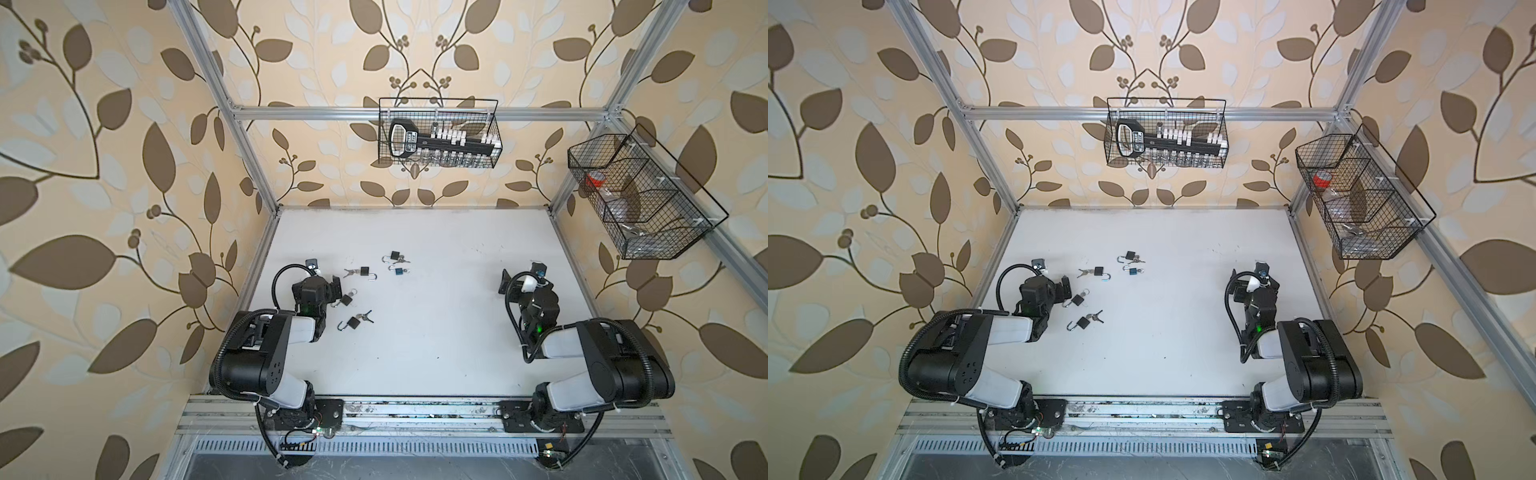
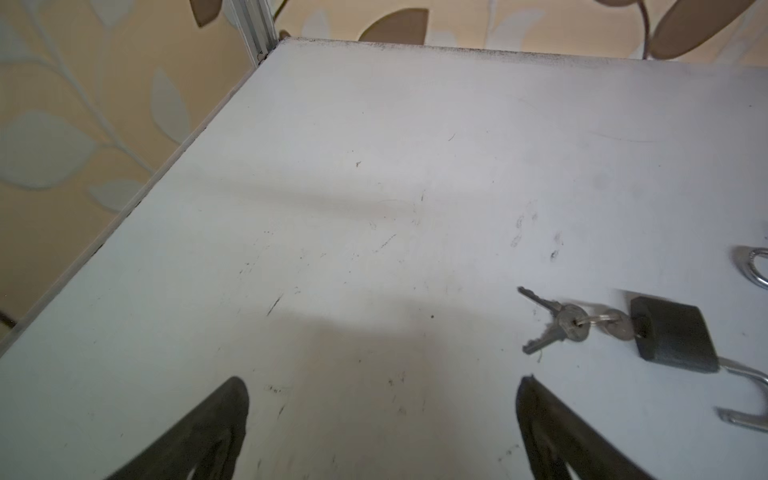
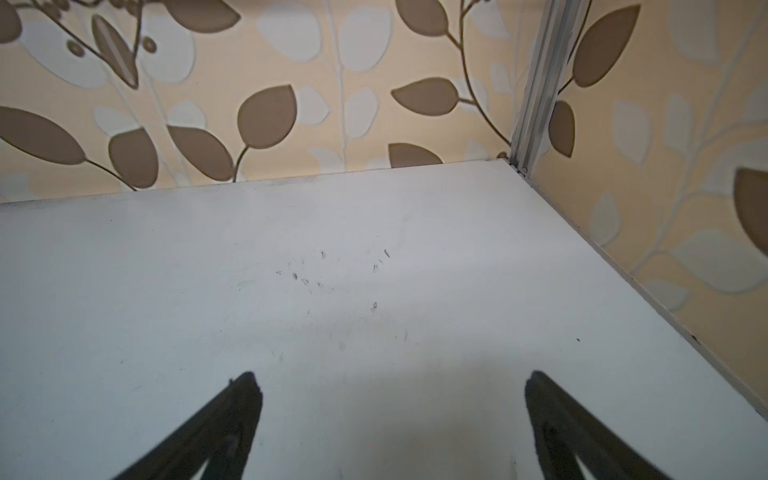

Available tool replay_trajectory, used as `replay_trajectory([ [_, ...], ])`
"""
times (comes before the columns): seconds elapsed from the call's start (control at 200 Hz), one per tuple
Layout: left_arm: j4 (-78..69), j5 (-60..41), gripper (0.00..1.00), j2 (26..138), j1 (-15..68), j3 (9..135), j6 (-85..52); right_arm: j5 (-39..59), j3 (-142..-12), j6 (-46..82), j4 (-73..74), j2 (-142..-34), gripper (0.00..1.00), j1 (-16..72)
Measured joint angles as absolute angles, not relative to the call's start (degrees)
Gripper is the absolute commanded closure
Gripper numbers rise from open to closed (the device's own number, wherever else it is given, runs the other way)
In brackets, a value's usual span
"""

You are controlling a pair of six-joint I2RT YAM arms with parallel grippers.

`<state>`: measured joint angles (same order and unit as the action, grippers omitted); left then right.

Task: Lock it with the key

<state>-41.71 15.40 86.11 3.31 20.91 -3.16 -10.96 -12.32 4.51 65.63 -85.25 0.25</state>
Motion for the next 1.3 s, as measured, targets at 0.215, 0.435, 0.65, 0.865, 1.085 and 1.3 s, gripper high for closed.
replay_trajectory([
  [0.215, -41.7, 15.4, 0.01, 86.1, 3.3, 20.9, -3.2, -11.0, -12.3, 4.5, 65.6, -85.3, 0.0, 0.3],
  [0.435, -41.7, 15.4, 0.01, 86.1, 3.3, 20.9, -3.2, -11.0, -12.3, 4.5, 65.6, -85.3, 0.0, 0.3],
  [0.65, -41.7, 15.4, 0.01, 86.1, 3.3, 20.9, -3.2, -11.0, -12.3, 4.5, 65.6, -85.3, 0.0, 0.3],
  [0.865, -41.7, 15.4, 0.01, 86.1, 3.3, 20.9, -3.2, -11.0, -12.3, 4.5, 65.6, -85.3, 0.0, 0.3],
  [1.085, -43.4, 17.6, 0.01, 84.3, 6.9, 18.9, -1.8, -14.8, -12.3, 4.4, 65.7, -84.8, 0.01, 2.7],
  [1.3, -36.8, 30.5, 0.01, 73.8, 18.8, 19.3, 0.2, -20.8, -12.3, 2.7, 59.6, -76.2, 0.0, 7.5],
])
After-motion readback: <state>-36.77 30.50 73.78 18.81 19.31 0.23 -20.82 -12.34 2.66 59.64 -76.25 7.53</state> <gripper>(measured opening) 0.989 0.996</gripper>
